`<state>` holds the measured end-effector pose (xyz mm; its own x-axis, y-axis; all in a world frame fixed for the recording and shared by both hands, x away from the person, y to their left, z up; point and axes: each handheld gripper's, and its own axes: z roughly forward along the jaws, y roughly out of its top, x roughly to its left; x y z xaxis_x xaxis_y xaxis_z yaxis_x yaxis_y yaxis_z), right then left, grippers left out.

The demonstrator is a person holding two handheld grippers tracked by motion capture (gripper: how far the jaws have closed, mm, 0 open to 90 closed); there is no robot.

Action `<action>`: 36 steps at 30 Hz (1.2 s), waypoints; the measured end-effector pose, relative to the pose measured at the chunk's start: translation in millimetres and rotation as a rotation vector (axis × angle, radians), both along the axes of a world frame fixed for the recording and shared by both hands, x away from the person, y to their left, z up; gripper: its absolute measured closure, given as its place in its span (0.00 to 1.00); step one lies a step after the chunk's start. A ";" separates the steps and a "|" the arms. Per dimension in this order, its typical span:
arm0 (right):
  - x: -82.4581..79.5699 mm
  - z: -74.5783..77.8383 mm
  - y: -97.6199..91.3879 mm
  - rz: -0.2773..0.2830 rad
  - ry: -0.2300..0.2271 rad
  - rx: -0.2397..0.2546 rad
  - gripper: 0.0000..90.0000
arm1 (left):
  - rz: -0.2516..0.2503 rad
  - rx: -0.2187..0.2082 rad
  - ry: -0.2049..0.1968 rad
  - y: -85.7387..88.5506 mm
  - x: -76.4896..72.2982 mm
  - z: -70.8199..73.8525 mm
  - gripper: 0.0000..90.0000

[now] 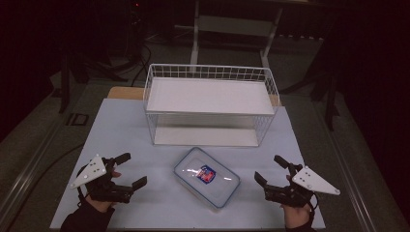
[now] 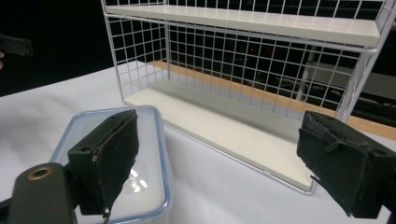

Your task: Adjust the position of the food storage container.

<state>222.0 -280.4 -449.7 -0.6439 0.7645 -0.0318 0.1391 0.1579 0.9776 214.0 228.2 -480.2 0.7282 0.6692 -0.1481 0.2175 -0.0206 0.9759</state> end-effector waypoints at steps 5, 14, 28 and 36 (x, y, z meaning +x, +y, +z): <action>-2.4 9.2 4.3 0.023 0.010 0.018 0.14 | -0.007 0.001 -0.008 -0.7 -0.6 1.9 0.00; -7.6 30.8 27.8 0.127 0.076 0.057 0.14 | -0.007 0.000 -0.020 -1.5 -1.5 3.3 0.00; -27.1 -6.9 79.6 0.337 0.315 -0.023 0.62 | -0.014 0.016 -0.020 -4.2 -0.9 2.6 0.00; -39.2 -38.9 107.5 0.423 0.398 -0.137 0.85 | -0.019 0.029 -0.019 -4.7 -0.7 2.2 0.00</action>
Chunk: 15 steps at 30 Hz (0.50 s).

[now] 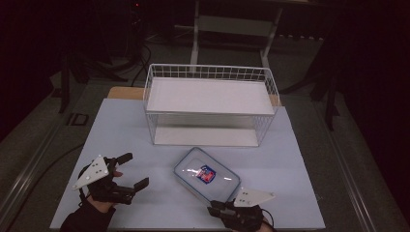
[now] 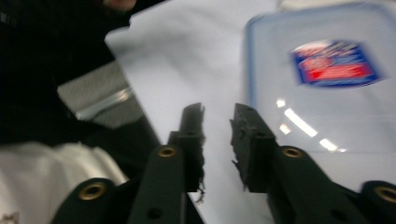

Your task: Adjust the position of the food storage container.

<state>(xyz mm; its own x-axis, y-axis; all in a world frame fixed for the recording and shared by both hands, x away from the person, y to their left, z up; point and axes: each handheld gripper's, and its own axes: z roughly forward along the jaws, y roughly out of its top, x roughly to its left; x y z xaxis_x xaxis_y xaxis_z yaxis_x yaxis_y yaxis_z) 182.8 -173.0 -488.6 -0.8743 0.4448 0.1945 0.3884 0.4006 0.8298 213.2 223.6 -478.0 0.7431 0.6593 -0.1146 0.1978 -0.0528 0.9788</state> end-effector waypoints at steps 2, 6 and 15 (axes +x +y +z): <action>-2.3 -7.5 5.8 0.019 0.004 -0.032 0.98 | -0.002 -0.001 0.004 0.2 0.5 -0.3 0.00; -3.1 -18.2 11.9 0.015 -0.001 -0.114 1.00 | -0.011 0.002 0.001 -0.8 0.0 -0.6 0.00; 1.8 -19.7 7.2 -0.042 0.014 -0.158 1.00 | -0.016 -0.002 0.005 -1.2 0.4 -1.2 0.00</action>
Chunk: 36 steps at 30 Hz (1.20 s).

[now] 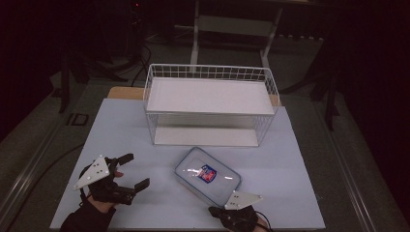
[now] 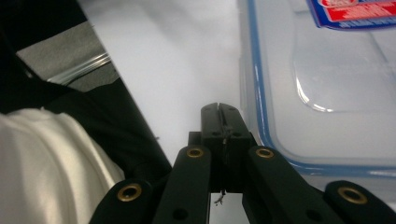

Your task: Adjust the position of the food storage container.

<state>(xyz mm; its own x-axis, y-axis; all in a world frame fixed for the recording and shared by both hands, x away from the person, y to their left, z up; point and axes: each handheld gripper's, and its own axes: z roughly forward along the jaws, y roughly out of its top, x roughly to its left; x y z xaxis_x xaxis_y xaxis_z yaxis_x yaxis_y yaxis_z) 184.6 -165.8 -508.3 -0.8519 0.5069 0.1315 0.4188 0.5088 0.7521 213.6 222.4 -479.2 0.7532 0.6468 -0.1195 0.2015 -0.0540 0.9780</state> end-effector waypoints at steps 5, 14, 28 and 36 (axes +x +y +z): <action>7.2 0.6 -12.4 -0.060 0.005 0.001 1.00 | -0.002 -0.001 -0.017 -0.4 -1.9 1.3 0.00; 30.4 5.1 -42.0 -0.189 -0.052 -0.024 1.00 | -0.004 -0.009 -0.013 -0.8 -2.2 1.2 0.00; 51.7 6.8 -61.5 -0.254 -0.073 -0.021 1.00 | -0.010 -0.010 -0.009 -2.2 -1.5 -0.2 0.00; 60.0 7.0 -67.6 -0.286 -0.069 -0.015 1.00 | -0.015 -0.004 -0.005 -2.6 -1.0 -0.9 0.00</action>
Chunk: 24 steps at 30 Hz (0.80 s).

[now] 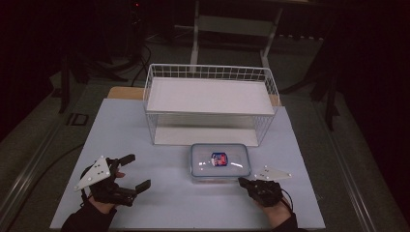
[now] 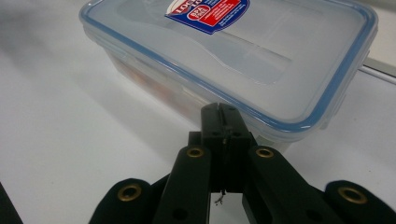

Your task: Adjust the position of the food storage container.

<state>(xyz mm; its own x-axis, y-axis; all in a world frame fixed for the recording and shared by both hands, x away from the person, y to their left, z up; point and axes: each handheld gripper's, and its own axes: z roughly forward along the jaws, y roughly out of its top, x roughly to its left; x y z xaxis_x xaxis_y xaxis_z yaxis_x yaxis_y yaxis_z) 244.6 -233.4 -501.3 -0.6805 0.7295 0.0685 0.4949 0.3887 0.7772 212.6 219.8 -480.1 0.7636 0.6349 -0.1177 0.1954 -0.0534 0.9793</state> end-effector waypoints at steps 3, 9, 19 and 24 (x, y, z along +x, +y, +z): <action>-0.3 2.3 -2.1 0.000 -0.002 0.036 1.00 | -0.001 0.001 0.002 -0.2 -0.1 -0.3 0.00; 5.3 12.9 -11.9 -0.043 -0.054 0.055 1.00 | -0.008 0.009 0.010 -2.7 0.7 -1.4 0.00; 41.7 7.2 -30.8 -0.141 -0.088 -0.013 1.00 | -0.019 0.018 0.020 -5.0 1.5 -2.8 0.00; 49.9 2.8 -28.1 -0.139 -0.070 -0.015 1.00 | -0.018 0.001 0.026 -4.3 2.0 -3.9 0.00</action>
